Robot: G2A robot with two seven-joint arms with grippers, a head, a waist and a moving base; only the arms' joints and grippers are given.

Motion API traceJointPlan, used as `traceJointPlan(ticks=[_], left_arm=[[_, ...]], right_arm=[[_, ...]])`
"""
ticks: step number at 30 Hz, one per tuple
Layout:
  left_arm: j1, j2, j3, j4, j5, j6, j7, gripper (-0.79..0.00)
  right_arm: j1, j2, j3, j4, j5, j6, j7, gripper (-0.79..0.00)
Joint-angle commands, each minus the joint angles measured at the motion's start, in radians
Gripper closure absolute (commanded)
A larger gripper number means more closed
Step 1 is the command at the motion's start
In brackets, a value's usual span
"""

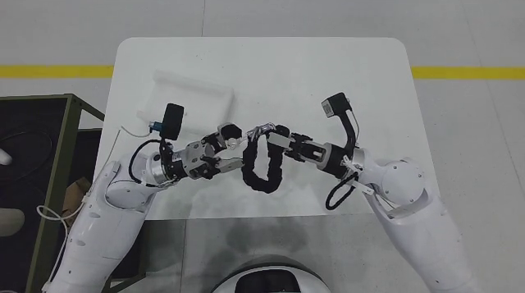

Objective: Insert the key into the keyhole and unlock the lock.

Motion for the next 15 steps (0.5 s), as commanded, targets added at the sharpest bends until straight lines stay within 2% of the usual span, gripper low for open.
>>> traceJointPlan(ticks=[1, 4, 6, 10, 15], left_arm=[[0.011, 0.002, -0.002, 0.013, -0.035, -0.003, 0.007, -0.785], [0.026, 0.007, 0.021, 0.045, -0.161, 0.010, -0.002, -0.785], [0.033, 0.010, 0.063, 0.067, -0.336, 0.048, -0.034, -0.785], [0.019, 0.020, 0.138, 0.085, -0.729, 0.162, -0.202, -0.785], [0.019, 0.020, 0.138, 0.085, -0.729, 0.162, -0.202, -0.785]], right_arm=[[-0.003, 0.001, 0.005, -0.001, 0.005, -0.007, 0.001, 0.000], [-0.006, 0.001, 0.008, 0.000, 0.015, -0.017, 0.000, 0.000], [-0.007, 0.001, 0.007, 0.000, 0.019, -0.026, 0.000, 0.000], [-0.010, 0.000, -0.002, 0.003, 0.035, -0.039, 0.001, 0.000], [-0.009, 0.000, -0.003, 0.005, 0.039, -0.038, 0.000, 0.000]])
